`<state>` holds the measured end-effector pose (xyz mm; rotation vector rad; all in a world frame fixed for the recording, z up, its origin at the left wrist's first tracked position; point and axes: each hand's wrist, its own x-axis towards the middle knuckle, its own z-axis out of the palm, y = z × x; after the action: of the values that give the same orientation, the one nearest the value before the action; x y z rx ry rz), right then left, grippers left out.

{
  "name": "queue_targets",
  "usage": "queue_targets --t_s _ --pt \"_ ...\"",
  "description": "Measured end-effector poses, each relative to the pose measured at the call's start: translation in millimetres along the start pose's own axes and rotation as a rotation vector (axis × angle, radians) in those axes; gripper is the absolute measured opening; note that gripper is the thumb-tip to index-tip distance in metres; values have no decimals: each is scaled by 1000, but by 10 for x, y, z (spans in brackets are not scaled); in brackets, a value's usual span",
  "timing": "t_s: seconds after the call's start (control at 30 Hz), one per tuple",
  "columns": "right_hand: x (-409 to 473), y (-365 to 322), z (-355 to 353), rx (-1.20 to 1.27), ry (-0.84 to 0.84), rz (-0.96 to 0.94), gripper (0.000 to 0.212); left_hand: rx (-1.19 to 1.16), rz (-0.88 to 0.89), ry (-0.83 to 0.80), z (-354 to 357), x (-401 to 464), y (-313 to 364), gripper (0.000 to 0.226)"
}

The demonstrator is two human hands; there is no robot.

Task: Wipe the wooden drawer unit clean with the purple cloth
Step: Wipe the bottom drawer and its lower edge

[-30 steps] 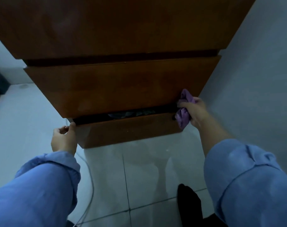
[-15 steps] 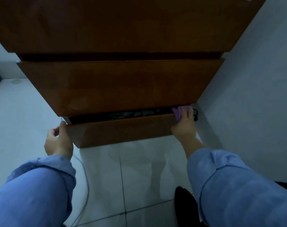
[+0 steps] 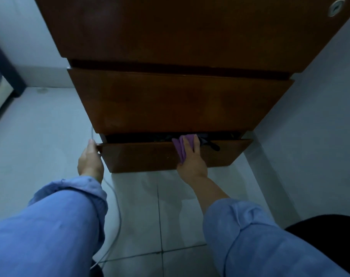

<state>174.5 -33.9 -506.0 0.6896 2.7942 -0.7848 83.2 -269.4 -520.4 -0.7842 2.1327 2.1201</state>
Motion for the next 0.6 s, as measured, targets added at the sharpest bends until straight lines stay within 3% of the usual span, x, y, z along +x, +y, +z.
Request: queue_targets --t_s 0.13,0.3,0.6 --pt "-32 -177 119 -30 -34 -50 87 -83 -73 -49 -20 90 -41 71" --pt "-56 -452 352 -56 -78 -130 89 -56 -110 -140 -112 64 47 50" --pt "-106 -1160 755 -232 -123 -386 90 -68 -234 -286 -155 -95 202 66"
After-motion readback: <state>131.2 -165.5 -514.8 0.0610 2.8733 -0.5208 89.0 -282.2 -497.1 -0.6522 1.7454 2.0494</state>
